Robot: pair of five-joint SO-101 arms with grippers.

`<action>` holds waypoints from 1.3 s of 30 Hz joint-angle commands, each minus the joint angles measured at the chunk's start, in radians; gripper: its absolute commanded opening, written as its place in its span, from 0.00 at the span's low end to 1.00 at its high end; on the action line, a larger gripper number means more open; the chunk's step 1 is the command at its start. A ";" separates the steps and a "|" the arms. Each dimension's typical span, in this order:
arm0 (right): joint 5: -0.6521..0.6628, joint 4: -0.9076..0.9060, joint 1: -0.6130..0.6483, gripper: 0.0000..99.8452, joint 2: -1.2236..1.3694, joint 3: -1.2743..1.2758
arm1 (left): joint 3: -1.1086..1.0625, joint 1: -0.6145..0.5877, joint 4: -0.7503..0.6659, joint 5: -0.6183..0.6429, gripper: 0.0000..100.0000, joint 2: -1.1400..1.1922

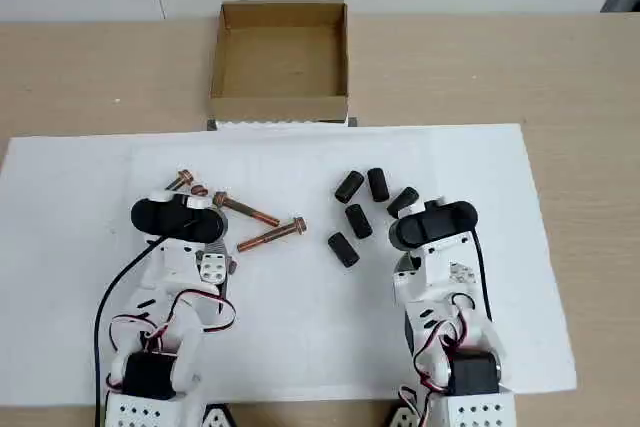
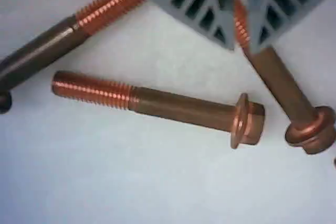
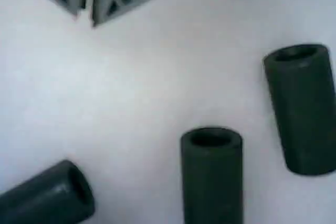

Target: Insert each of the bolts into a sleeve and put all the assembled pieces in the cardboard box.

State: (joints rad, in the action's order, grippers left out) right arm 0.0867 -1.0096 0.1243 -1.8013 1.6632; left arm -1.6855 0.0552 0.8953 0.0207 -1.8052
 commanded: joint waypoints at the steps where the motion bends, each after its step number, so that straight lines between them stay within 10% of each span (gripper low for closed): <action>1: 0.006 -0.016 -0.022 0.00 -0.013 -0.064 | 0.081 -0.008 0.020 -0.002 0.01 -0.009; 15: -0.086 -0.286 -0.021 0.00 0.012 -0.450 | 0.375 0.008 0.288 -0.006 0.01 -0.005; 24: -0.150 -0.288 -0.010 0.00 0.501 -0.770 | 0.440 0.008 0.333 -0.006 0.01 0.017; 39: -0.330 -0.288 0.019 0.00 1.076 -1.135 | 0.946 0.000 0.470 -0.005 0.01 0.812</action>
State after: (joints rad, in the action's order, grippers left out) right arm -0.2064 -1.2935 0.1181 -0.7718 0.5800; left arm -0.8723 0.0568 1.2973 0.0207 -1.1393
